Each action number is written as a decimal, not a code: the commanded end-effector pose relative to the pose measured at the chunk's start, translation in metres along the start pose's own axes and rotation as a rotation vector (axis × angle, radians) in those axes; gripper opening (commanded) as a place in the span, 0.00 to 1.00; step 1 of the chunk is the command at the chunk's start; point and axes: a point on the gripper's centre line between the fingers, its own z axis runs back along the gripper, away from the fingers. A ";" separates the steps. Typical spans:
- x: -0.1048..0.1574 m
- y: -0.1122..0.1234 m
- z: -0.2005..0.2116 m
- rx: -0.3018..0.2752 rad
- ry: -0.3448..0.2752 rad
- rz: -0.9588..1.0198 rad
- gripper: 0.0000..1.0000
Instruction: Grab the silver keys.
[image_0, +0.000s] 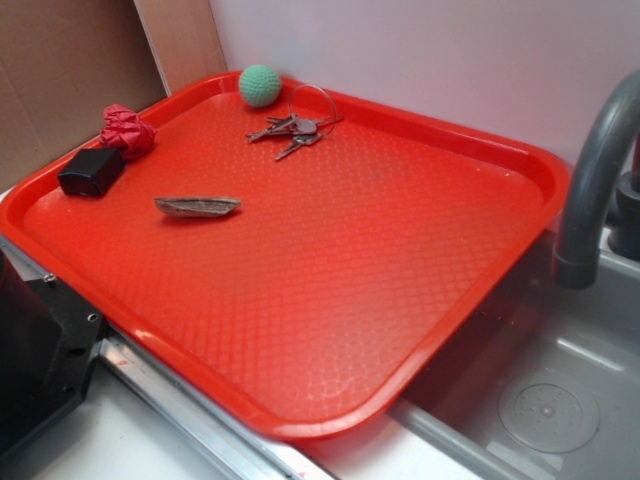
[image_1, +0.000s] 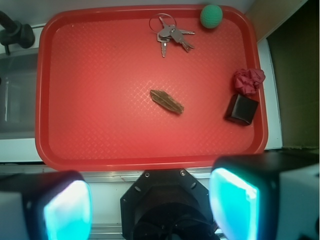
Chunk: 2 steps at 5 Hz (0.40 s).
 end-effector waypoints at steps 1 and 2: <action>0.000 0.000 0.000 0.000 0.000 0.000 1.00; 0.037 0.030 -0.026 0.035 -0.019 0.163 1.00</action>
